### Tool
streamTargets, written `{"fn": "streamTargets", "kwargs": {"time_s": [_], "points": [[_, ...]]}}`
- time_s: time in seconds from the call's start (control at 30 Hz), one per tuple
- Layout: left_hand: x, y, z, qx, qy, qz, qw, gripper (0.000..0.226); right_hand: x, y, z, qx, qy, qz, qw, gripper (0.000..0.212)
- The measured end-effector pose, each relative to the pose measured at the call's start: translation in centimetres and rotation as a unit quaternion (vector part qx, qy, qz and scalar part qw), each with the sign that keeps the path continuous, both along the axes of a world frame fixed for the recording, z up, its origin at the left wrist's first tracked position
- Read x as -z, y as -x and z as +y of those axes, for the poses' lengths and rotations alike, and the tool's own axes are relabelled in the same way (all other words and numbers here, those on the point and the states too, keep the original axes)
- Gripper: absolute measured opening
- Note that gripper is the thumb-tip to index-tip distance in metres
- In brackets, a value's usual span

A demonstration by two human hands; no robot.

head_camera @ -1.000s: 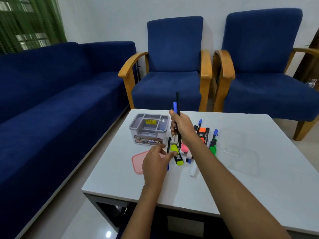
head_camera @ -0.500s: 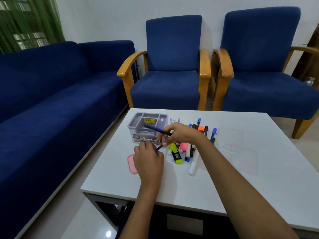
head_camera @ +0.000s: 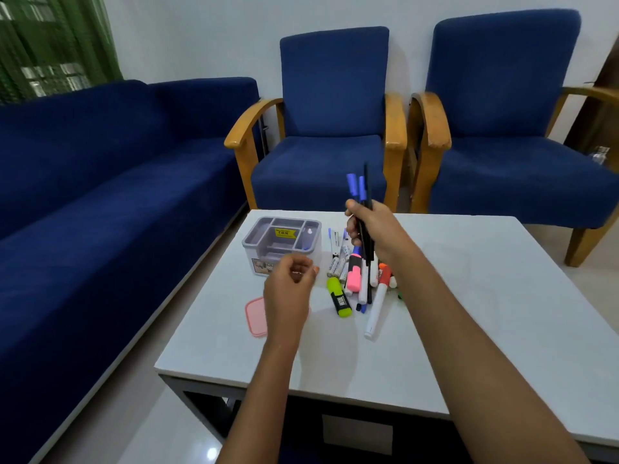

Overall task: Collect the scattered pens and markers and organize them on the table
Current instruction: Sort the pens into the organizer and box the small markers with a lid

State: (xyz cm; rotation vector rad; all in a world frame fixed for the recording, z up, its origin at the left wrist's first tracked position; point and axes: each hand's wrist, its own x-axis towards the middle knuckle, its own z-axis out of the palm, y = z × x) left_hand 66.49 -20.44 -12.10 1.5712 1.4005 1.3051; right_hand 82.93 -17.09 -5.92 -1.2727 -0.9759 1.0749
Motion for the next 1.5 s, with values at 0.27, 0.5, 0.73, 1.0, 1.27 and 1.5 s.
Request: {"fn": "streamTargets", "kwargs": {"time_s": [0.27, 0.5, 0.73, 1.0, 1.27, 1.5], "points": [[0.9, -7.2, 1.1, 0.194, -0.108, 0.312, 0.924, 0.032, 1.0, -3.1, -0.3, 0.099, 0.099, 0.016, 0.990, 0.009], [1.8, -7.3, 3.0, 0.110, -0.098, 0.414, 0.898, 0.037, 1.8, -4.4, -1.0, 0.105, 0.146, -0.051, 0.982, 0.009], [3.0, -6.4, 2.8, 0.053, -0.079, 0.351, 0.931, 0.034, 3.9, -2.4, 1.2, 0.081, 0.180, -0.297, 0.934, 0.008], [5.1, -6.4, 2.0, -0.021, -0.121, 0.307, 0.944, 0.028, 5.8, -1.2, 1.6, 0.064, 0.243, -0.498, 0.830, 0.032], [5.0, -6.3, 1.7, -0.012, -0.208, 0.332, 0.920, 0.014, 5.6, -2.2, 1.5, 0.054, 0.277, -0.500, 0.819, 0.032], [5.3, -6.5, 1.1, -0.006, -0.188, 0.414, 0.891, 0.031, 4.8, -1.9, 1.9, 0.009, 0.299, -0.573, 0.763, 0.030]]}}
